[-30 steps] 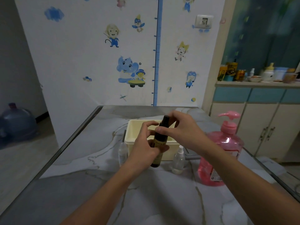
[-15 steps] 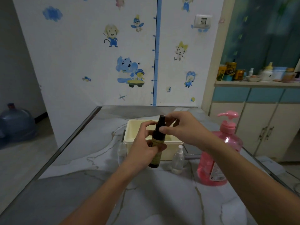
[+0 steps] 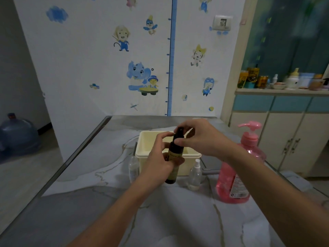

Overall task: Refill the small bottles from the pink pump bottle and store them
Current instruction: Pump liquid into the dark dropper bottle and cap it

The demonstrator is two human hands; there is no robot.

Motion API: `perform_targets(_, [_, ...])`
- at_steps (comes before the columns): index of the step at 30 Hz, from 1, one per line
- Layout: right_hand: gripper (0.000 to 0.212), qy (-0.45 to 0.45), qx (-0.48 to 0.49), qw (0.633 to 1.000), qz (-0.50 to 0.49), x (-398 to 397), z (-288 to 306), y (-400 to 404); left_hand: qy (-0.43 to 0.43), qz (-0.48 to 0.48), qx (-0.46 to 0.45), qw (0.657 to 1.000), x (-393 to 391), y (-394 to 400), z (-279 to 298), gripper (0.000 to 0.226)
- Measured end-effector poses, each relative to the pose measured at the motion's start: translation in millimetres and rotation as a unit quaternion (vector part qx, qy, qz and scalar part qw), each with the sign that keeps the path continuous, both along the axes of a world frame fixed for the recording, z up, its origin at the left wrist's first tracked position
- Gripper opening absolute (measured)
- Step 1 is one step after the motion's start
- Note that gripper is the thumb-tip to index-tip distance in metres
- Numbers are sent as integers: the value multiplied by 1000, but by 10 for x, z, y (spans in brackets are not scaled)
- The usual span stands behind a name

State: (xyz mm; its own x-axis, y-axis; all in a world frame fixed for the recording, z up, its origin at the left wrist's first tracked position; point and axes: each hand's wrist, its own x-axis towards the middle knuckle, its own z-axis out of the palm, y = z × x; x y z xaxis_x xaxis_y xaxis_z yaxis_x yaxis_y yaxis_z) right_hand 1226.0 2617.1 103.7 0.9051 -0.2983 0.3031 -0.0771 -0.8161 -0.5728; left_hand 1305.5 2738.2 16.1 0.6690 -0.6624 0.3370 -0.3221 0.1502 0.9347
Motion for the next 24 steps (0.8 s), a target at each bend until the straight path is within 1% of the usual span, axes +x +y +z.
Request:
perform_targets(1, [29,0,-10,1000,-19,15,-7,12,0,1,0,1000,-8,-5,0,65])
perform_targets(4, [49,7,-29,997,-68,55,-27,36,-5,3,4,1000,-36,-14,3,61])
perform_targets(6, [54,11,-20,998,-64,53,-27,9,-8,7,5,1000,-33,-15,5,57])
perform_targets(9, [44,28,29,999,-4,-12,42,-48,-10,7,1,1000,-8,-6,1,57])
perform_targets(11, [41,39,39,998,39,-53,98,-77,-13,3,4,1000,2,-7,-4,59])
perform_targets(13, [40,41,27,997,54,-62,125,-96,-7,-4,8,1000,0,-24,-9,61])
perform_targets(16, [26,52,-31,998,26,-28,127,-95,-2,-11,10,1000,-20,-68,-33,69])
perform_targets(17, [31,62,-63,996,1,-9,110,-85,-1,-11,9,1000,-32,-88,-42,71])
perform_targets(19, [56,85,-119,988,-52,33,83,-75,2,-11,6,1000,-56,-127,-62,71])
perform_targets(20, [65,100,-126,985,-60,35,84,-65,8,-11,5,1000,-65,-143,-69,71])
perform_targets(21, [66,115,-107,986,-51,21,92,-68,13,-11,4,1000,-67,-152,-76,71])
perform_targets(22, [59,130,-66,989,-27,-11,113,-75,15,-12,3,1000,-62,-159,-86,72])
perform_targets(23, [48,143,-36,989,3,-50,138,-84,15,-13,1,1000,-53,-162,-96,73])
perform_targets(24, [39,153,-36,987,31,-87,168,-100,13,-12,2,1000,-45,-157,-102,74])
